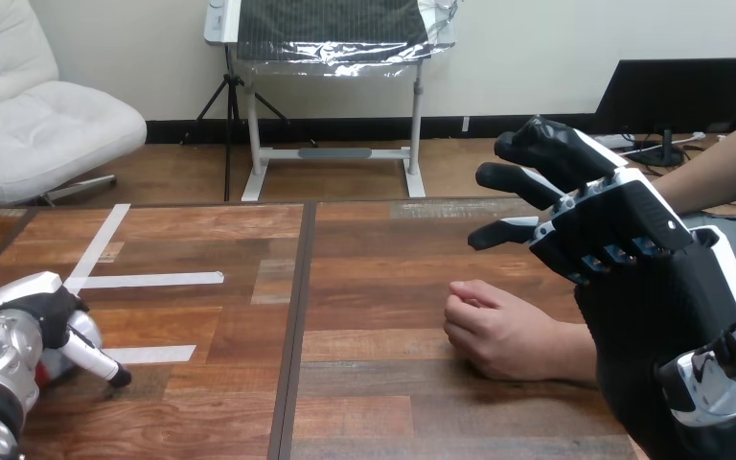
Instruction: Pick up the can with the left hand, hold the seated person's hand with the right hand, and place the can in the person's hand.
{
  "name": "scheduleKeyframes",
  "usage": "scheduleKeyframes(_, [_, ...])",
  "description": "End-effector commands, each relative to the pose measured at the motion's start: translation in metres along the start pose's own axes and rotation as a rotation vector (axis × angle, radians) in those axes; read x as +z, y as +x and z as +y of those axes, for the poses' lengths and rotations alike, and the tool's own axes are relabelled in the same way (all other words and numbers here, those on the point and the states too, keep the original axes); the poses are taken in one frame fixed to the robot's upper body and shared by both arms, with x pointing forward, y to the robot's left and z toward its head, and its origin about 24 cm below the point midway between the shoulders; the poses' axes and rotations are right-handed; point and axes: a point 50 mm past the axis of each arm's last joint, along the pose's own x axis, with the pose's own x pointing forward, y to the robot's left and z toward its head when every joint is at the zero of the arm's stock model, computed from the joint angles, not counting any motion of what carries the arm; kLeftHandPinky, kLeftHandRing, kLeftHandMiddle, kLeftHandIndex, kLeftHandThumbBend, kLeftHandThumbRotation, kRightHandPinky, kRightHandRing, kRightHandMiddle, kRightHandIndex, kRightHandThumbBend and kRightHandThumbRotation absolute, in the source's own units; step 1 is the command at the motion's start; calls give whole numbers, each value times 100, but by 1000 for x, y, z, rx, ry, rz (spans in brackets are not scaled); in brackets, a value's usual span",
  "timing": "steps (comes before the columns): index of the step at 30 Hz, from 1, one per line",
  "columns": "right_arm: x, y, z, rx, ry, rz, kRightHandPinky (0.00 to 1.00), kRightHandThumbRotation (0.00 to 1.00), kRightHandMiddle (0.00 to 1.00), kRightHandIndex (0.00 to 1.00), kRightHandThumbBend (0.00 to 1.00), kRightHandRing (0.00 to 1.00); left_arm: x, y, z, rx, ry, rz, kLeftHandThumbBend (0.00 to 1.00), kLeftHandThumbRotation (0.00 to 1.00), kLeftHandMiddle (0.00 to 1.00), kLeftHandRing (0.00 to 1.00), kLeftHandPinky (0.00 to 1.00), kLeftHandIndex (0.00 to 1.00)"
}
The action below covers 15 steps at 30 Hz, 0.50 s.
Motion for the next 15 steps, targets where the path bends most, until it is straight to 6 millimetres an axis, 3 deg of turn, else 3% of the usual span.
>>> scheduleKeyframes(1, [8,11,0,22,-15,-84,62,93,85,82,100,82,9,0,10,16,-10,-16,77,14,85,77,59,87])
scheduleKeyframes(15, [9,11,0,18,-16,-85,62,93,84,82,100,81,9,0,10,23,1,1,75,4,80,72,57,81])
